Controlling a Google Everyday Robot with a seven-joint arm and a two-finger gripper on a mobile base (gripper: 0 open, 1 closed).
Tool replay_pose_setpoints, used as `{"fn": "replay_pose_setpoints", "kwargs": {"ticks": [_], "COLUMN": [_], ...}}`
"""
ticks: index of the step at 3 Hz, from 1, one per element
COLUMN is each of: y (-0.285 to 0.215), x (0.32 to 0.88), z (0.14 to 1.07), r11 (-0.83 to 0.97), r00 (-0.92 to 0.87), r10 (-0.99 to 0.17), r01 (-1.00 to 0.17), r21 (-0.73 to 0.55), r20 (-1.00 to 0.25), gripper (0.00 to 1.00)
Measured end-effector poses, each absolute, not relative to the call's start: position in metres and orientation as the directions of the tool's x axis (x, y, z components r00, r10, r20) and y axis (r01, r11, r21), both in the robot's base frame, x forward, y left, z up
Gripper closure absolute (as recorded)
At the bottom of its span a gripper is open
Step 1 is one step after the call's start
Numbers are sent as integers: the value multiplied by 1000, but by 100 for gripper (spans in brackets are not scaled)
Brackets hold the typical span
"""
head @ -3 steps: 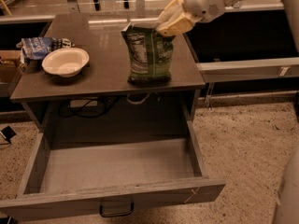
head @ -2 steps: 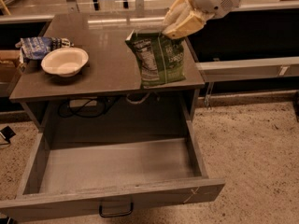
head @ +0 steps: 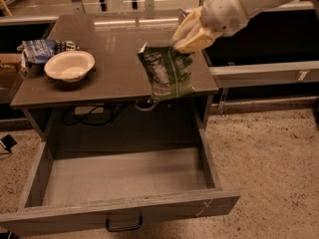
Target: Place green jalapeno chip bag into top drawer
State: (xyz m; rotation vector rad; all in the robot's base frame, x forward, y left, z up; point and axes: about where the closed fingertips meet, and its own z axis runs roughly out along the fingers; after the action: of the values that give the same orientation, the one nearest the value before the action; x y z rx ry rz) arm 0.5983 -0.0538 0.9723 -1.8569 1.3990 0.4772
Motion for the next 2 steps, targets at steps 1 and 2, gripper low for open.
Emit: {"fn": "replay_pose_setpoints", "kwargs": {"ticks": [1,2], "y": [-57,-65], "x": [582,566], "z": [917,877], "r11": [-91,-94], "r00": [257,202], "r10": [-663,-710], "r01": [-960,-977], "r21": [-266,-193], "r20": [-703,-674], "gripper": [100,100]}}
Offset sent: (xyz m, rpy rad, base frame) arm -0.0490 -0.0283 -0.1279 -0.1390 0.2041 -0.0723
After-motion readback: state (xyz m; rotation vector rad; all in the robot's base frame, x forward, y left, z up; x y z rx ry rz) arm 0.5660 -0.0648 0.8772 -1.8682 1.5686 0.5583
